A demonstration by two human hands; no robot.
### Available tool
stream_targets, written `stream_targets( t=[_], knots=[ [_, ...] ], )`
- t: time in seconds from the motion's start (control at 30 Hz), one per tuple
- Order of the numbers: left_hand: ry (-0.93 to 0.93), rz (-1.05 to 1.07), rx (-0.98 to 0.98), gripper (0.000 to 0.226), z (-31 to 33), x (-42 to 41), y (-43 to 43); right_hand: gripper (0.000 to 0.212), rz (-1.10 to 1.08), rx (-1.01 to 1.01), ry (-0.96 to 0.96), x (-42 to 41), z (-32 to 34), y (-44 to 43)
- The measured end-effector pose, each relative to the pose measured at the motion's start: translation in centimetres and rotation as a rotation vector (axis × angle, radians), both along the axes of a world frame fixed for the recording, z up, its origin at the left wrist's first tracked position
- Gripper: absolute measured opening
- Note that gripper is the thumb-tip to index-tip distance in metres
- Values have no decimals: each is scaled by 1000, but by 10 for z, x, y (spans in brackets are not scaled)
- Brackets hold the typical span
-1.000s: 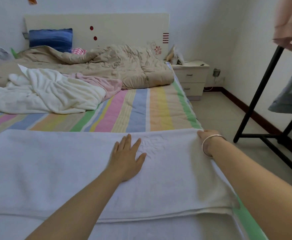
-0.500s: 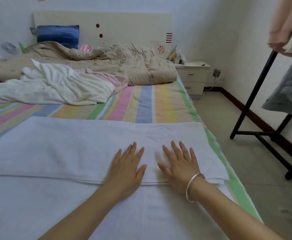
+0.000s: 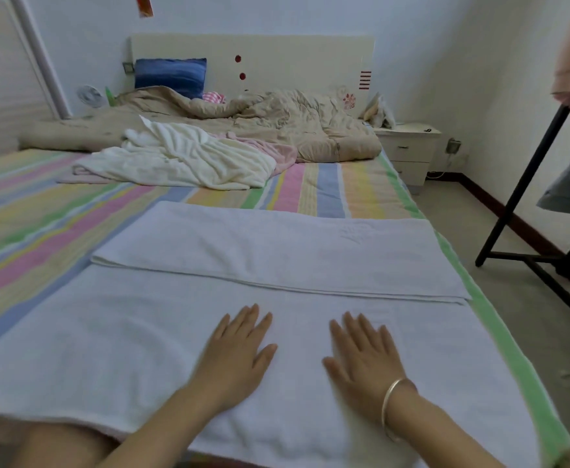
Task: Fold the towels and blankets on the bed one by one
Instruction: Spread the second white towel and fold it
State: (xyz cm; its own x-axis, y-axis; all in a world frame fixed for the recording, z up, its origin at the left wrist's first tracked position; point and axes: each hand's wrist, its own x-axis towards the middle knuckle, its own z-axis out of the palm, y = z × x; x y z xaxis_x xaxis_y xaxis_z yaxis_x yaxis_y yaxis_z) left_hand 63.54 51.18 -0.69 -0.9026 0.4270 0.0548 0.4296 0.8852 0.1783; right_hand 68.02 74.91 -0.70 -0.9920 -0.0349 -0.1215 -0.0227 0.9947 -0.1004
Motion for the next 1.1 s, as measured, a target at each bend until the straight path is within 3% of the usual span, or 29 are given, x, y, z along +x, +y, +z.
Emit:
stream_targets(
  t=[0.1,0.23,0.3,0.37,0.57,0.7,0.8,0.93,1.03,1.1],
  knots=[
    [-8,-103,36,99,1,29,-10,75,48,-23,126,33,-10,-23],
    [73,-230,319,54,-11,58,-28,75,245,1,221,61,-18,-25],
    [140,-283,337,58,-21,66,-32,90,330,38,238,66,-19,-22],
    [180,-334,219,70,-24,71,-33,99,378,65,251,71,-20,-20],
    [201,-387,-96,86,-24,71,-37,97,422,136,260,73,-19,-21],
    [5,-347,158,70,-1,68,-38,78,496,14,310,77,-13,-14],
    [39,-298,280,53,24,64,-41,58,446,-139,406,81,1,-4],
    [336,-271,158,54,38,45,-52,42,329,-97,618,78,15,14],
    [443,-79,86,57,44,17,-62,49,107,-24,745,63,21,41],
    [501,81,70,46,48,-6,-65,57,-19,18,768,49,26,54]
  ],
)
